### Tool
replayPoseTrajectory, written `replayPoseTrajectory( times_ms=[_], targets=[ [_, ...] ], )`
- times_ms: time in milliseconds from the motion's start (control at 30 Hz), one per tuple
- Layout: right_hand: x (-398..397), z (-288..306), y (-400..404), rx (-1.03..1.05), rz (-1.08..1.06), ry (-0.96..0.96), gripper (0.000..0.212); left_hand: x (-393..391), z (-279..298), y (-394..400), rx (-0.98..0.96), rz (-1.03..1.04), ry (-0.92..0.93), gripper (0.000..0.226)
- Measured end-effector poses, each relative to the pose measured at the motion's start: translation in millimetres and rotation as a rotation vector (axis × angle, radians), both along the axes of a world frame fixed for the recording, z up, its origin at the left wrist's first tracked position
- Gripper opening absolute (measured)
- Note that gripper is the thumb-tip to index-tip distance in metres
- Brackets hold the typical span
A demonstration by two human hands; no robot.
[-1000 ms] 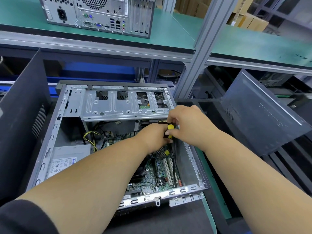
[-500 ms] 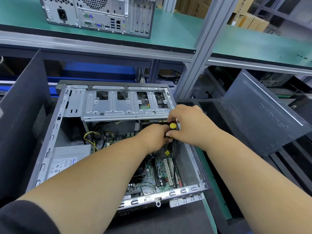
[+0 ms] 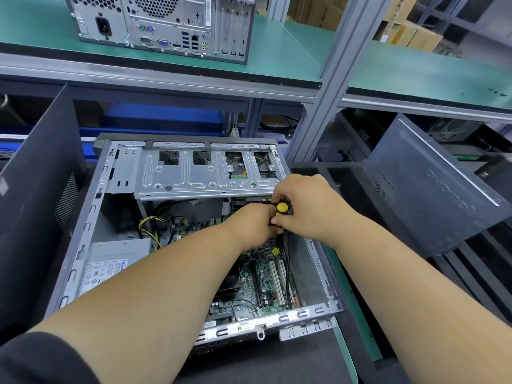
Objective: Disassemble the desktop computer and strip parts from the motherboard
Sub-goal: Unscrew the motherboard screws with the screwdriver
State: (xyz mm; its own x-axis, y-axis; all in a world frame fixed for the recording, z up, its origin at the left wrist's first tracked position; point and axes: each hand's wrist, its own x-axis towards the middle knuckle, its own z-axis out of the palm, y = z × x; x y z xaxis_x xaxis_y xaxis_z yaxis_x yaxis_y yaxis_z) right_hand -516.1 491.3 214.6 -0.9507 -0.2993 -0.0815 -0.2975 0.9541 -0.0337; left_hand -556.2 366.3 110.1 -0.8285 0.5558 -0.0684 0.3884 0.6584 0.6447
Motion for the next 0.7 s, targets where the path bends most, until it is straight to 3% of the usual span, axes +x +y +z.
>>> replayPoseTrajectory(
  times_ms=[267,433,500,600,700],
  targets=[
    [-5,-4,2,-0.017,-0.057,-0.036,0.015,0,-1,0,0.010,-0.003,-0.013,0.018],
    [-3,1,-2,-0.015,-0.028,-0.135,0.035,-1,-1,1,-0.012,-0.004,-0.027,0.021],
    [0,-4,0,-0.074,-0.017,-0.078,0.028,-2,-2,1,-0.028,-0.015,-0.001,0.010],
    [0,-11,4,-0.074,-0.020,0.049,0.026,-3,-2,2,-0.016,-0.019,0.012,0.016],
    [-2,-11,3,-0.069,-0.046,0.004,0.021,-3,-4,0,-0.007,0.002,-0.007,0.021]
  ],
)
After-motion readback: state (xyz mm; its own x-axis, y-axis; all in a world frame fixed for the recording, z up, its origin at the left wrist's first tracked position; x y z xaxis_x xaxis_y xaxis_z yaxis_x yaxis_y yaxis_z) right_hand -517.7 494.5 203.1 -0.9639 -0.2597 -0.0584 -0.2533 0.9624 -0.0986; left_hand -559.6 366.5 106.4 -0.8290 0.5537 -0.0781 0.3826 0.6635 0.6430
